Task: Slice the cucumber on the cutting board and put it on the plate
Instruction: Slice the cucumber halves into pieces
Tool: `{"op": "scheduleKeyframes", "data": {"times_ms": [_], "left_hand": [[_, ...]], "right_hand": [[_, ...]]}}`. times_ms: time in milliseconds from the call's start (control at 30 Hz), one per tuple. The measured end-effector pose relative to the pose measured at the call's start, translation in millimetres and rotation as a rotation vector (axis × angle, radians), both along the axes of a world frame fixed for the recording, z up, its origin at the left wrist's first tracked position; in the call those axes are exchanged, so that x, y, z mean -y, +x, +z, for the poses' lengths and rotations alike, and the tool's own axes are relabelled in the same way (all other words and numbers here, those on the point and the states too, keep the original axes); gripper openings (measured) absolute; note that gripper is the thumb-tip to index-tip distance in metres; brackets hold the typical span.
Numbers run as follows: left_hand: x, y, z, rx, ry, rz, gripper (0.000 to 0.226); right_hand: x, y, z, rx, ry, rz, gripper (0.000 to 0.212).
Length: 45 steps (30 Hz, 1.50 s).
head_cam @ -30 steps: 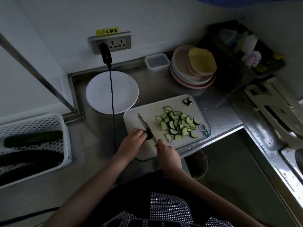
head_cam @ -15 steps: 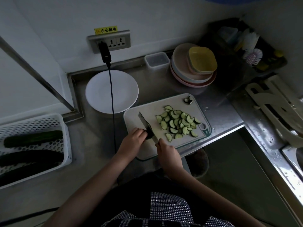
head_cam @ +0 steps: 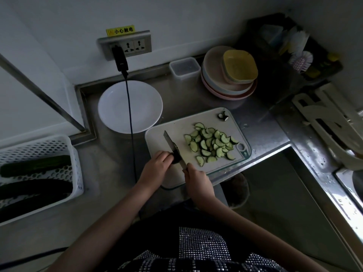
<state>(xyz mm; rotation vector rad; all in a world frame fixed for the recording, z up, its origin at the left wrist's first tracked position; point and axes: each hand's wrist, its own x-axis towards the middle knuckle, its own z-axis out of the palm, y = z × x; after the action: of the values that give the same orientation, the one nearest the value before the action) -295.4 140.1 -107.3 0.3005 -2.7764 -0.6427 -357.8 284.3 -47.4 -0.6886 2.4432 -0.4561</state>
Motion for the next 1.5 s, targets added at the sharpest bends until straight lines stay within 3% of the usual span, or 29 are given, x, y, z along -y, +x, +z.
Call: {"op": "scheduleKeyframes", "data": {"times_ms": [100,400,567,867,1500], "left_hand": [[-1.2,-0.4,0.5,-0.009,-0.021,0.002,0.032],[-1.4,-0.1,-0.2,-0.019,-0.040,0.021,0.030],[2.2,0.0,-4.3,-0.016,-0.053,-0.006,0.019],[-0.1,1.3,-1.2,-0.029,-0.019,-0.007,0.028],[1.1,1.3,-3.0,-0.024,-0.013,0.015,0.023]], "right_hand": [[0.5,-0.9,-3.4,0.020,0.077,0.029,0.006],[-5.6,-8.9,-10.2,-0.036,0.099,0.041,0.006],[-10.5,-29.9,-5.6,-0.070,0.035,-0.164,0.014],[1.8,-8.5,8.3,-0.040,-0.049,0.016,0.018],[3.0,-2.6,-0.5,-0.009,-0.072,-0.017,0.021]]}}
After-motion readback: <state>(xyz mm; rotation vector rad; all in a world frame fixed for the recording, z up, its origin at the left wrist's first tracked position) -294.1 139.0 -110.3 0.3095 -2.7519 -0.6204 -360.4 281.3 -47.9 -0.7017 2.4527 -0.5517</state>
